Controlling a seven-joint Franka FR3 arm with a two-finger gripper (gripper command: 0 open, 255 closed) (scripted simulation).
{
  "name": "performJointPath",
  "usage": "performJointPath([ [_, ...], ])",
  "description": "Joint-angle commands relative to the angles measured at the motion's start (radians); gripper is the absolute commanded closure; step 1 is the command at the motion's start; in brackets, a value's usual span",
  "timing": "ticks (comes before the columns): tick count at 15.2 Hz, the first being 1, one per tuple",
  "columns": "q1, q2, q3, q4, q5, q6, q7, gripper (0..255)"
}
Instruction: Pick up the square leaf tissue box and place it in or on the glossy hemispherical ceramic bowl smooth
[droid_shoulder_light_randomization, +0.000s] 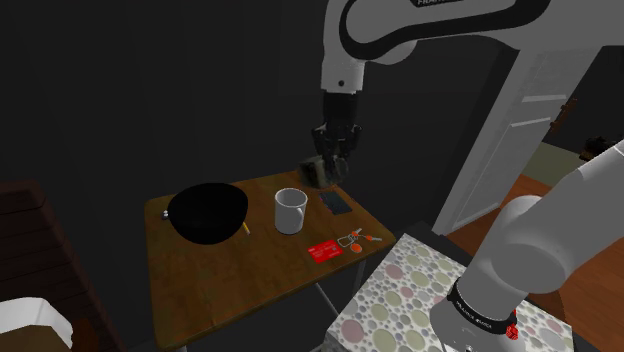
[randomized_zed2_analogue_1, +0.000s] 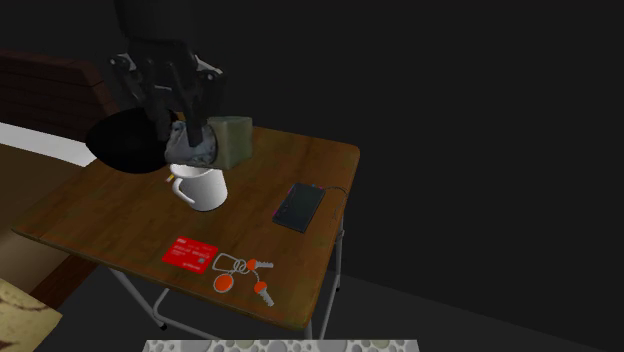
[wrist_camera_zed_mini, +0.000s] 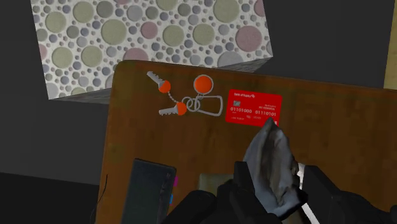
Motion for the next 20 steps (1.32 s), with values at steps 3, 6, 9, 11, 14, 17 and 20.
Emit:
performJointPath([
  [3,0.023,0.105,0.053,0.114,0.006,0.003,0.081,255],
  [6,0.043,0.198,0.091,0.216,-0.001,0.002,0.146,255],
  [9,0.065,0.298,0.126,0.331,-0.019,-0.006,0.214,255],
  [11,0.083,0.369,0.147,0.415,-0.036,-0.016,0.260,255],
  [14,0.118,0.483,0.173,0.557,-0.070,-0.041,0.328,255],
  [17,0.164,0.608,0.191,0.723,-0.112,-0.080,0.394,255],
  [20,0.225,0.751,0.201,0.927,-0.160,-0.142,0.455,255],
])
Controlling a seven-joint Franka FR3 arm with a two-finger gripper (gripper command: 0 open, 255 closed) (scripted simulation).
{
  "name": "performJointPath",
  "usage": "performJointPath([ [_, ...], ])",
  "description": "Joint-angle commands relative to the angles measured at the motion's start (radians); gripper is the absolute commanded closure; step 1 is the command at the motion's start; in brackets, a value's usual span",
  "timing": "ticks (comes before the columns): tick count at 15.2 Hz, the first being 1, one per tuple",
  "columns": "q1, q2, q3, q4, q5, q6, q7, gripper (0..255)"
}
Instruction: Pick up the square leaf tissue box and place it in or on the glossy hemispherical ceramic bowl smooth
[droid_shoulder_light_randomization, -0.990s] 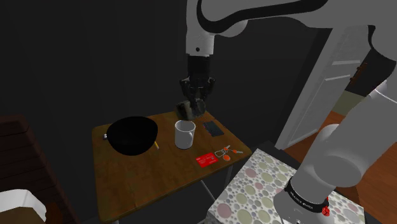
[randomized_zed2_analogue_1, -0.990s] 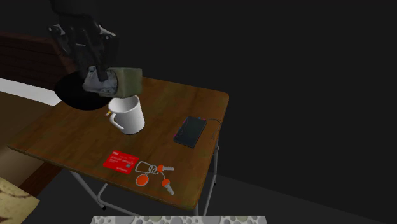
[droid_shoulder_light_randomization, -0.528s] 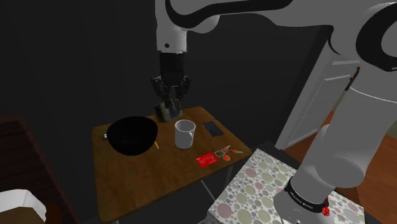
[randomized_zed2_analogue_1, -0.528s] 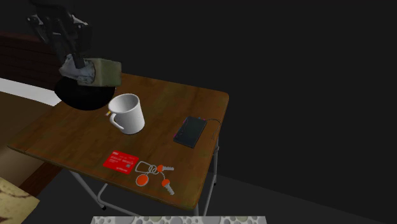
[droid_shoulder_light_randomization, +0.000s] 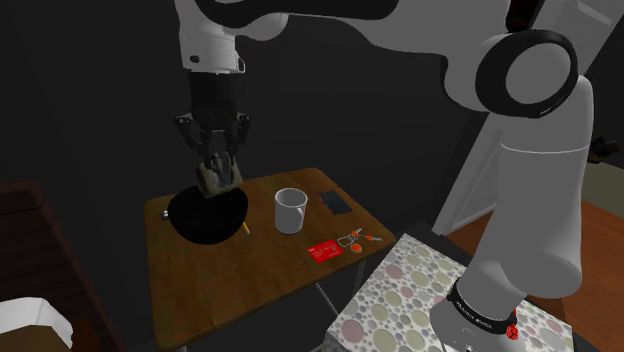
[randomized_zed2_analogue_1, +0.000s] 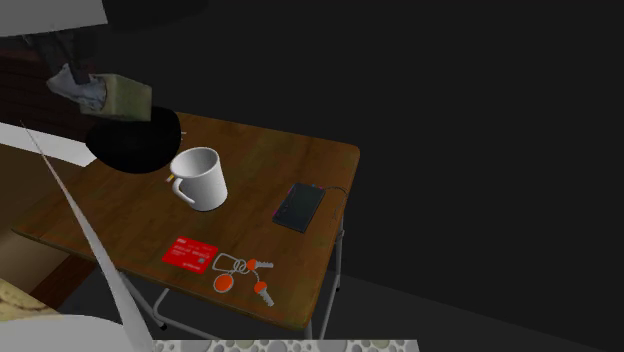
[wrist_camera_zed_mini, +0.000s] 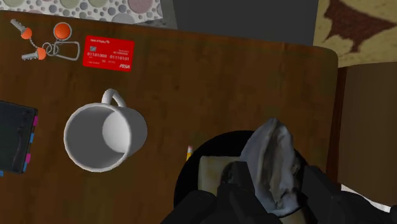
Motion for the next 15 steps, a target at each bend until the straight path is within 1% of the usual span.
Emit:
performJointPath([
  [1,0.052,0.115,0.005,0.173,-0.038,-0.057,0.045,255],
  [8,0.038,0.092,0.001,0.043,-0.030,0.049,0.029,255],
  [15,0.030,0.087,-0.002,-0.058,-0.028,0.145,0.018,255],
])
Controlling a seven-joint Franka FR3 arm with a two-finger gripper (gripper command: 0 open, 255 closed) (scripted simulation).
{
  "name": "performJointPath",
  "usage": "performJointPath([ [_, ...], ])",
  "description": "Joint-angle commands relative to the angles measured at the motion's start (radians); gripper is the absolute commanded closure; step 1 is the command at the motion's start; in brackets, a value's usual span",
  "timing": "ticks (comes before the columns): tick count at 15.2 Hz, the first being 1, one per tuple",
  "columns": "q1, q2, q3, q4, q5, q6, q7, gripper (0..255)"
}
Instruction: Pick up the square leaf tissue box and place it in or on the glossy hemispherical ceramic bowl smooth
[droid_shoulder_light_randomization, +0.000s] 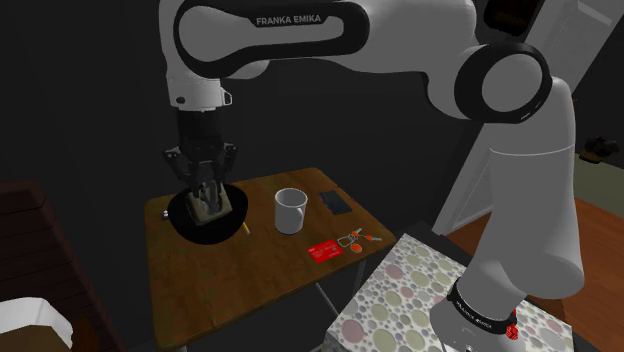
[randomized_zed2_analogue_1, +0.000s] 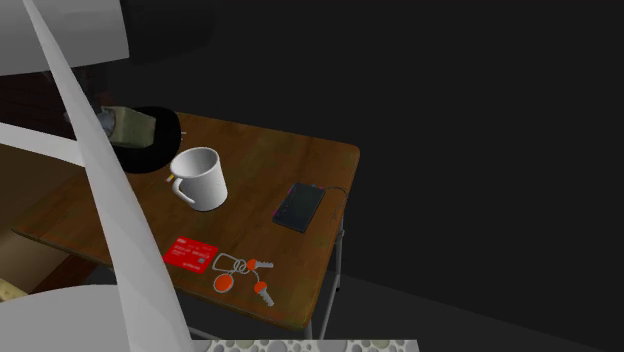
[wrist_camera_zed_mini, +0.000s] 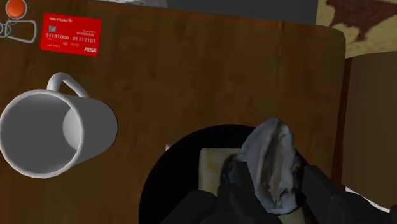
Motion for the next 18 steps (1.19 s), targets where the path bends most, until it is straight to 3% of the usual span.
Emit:
performJointPath([
  [1,-0.001,-0.001,0.000,-0.028,0.000,0.028,-0.001,255],
  [12,-0.003,0.002,-0.001,-0.062,0.000,0.064,-0.005,255],
  [13,-0.003,0.004,-0.002,-0.059,-0.001,0.064,-0.006,0],
  [18,-0.003,0.002,-0.001,-0.062,0.000,0.064,-0.005,0],
])
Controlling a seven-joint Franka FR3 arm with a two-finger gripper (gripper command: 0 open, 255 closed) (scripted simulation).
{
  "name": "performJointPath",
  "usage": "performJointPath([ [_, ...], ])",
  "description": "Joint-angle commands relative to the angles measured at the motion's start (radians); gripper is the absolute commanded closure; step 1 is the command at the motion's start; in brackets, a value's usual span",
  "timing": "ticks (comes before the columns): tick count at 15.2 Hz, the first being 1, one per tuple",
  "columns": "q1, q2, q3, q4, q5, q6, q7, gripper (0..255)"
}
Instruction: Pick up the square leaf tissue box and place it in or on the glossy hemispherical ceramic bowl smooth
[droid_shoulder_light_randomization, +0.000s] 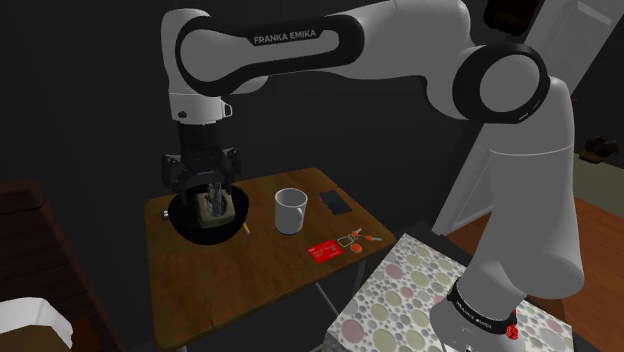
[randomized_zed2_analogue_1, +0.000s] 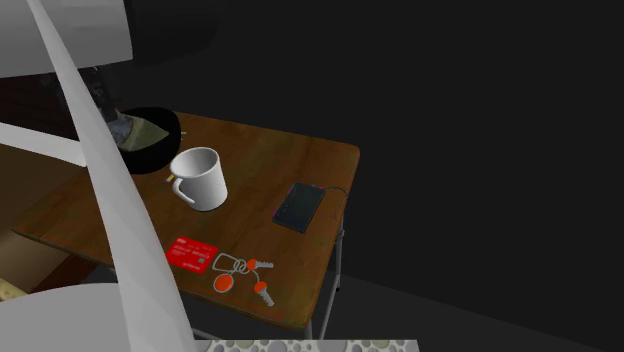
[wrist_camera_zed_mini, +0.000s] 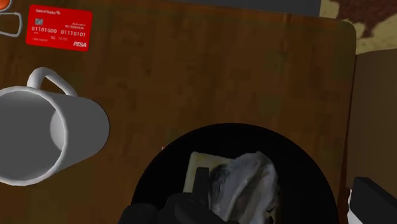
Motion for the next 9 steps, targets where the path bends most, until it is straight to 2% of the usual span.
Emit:
performJointPath([
  [1,0.000,0.000,0.000,0.032,0.000,-0.033,0.001,0],
  [4,0.006,0.020,-0.001,0.156,-0.006,-0.136,0.005,0],
  [9,0.006,0.020,-0.001,0.156,-0.006,-0.136,0.005,0],
])
